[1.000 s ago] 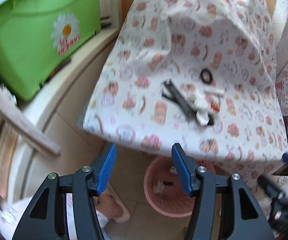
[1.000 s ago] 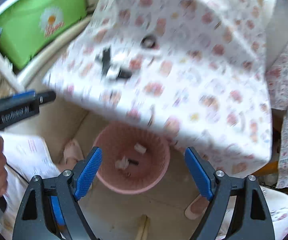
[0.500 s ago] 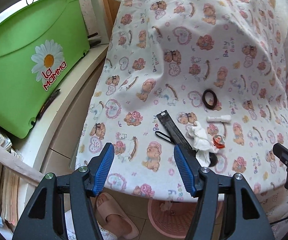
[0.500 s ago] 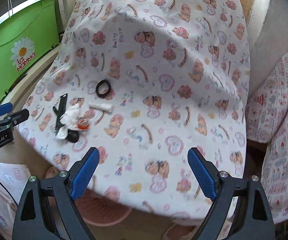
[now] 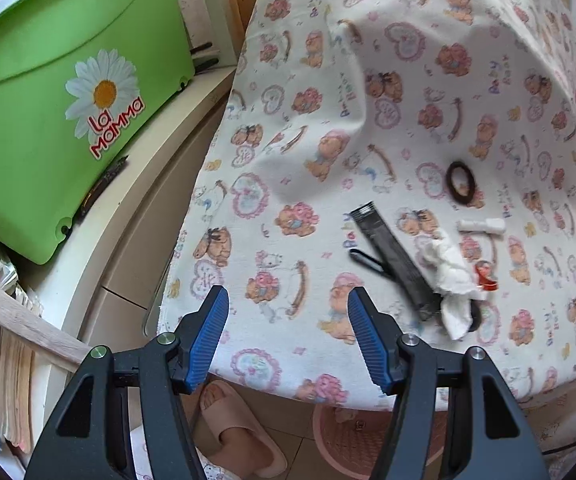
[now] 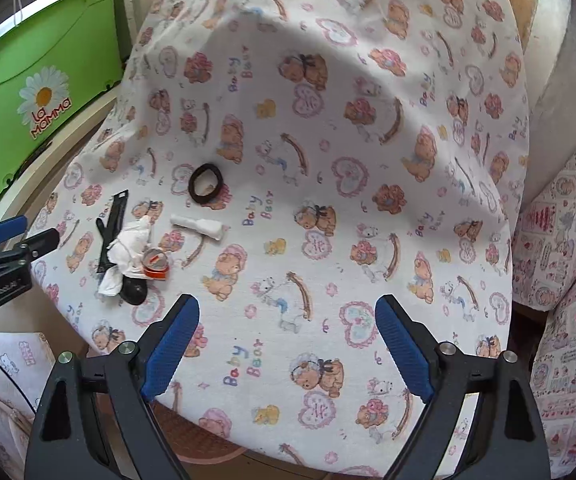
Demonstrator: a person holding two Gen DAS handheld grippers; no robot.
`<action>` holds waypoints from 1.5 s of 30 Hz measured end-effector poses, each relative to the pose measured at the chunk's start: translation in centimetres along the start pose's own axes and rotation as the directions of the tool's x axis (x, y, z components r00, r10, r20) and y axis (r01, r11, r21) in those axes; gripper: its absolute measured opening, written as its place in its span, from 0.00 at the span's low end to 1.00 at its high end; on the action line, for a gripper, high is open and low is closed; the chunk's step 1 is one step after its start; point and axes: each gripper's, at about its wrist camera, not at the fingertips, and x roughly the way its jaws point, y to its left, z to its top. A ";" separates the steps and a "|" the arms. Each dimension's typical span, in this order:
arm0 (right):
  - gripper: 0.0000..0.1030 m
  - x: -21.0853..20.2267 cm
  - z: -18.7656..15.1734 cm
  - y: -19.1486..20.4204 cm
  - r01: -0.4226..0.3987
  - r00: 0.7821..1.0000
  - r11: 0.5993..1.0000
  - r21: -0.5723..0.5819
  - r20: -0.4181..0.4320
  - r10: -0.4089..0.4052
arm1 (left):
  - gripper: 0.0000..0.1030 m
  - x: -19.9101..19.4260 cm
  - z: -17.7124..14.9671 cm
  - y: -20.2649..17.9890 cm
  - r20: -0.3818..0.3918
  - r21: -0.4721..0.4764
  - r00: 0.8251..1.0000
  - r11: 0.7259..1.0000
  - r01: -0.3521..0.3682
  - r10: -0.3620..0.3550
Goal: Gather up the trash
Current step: 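Lower the left gripper onto the black clip and close it, then lift the black clip with the left gripper while the right grasps the small red piece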
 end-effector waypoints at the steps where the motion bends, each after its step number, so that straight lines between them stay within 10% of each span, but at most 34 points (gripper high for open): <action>1: 0.89 -0.4 0.0 0.0 0.006 1.000 1.000 0.006 0.003 -0.006 | 0.59 0.3 0.0 0.3 -0.010 -0.006 1.000 1.000 0.007 -0.007; 20: 0.84 0.4 -1.5 -2.4 -0.029 1.000 0.984 0.178 0.012 0.027 | 0.60 0.4 0.4 -0.5 -0.022 -0.043 0.991 0.990 0.134 -0.135; 32: 0.65 2.6 -0.3 -3.7 -0.116 0.989 0.949 0.294 -0.057 0.139 | 0.39 5.6 5.3 -2.4 -0.189 -0.171 0.927 0.941 0.293 -0.324; 37: 0.65 0.6 0.8 -3.0 -0.023 1.000 0.974 0.227 0.021 0.018 | 0.34 6.1 6.1 -4.7 -0.247 -0.046 0.937 0.969 0.243 -0.246; 45: 0.65 -1.6 0.0 -3.3 -0.098 0.994 0.936 0.339 0.082 0.074 | 0.14 6.1 6.5 -6.4 -0.229 0.024 0.960 0.984 0.174 -0.164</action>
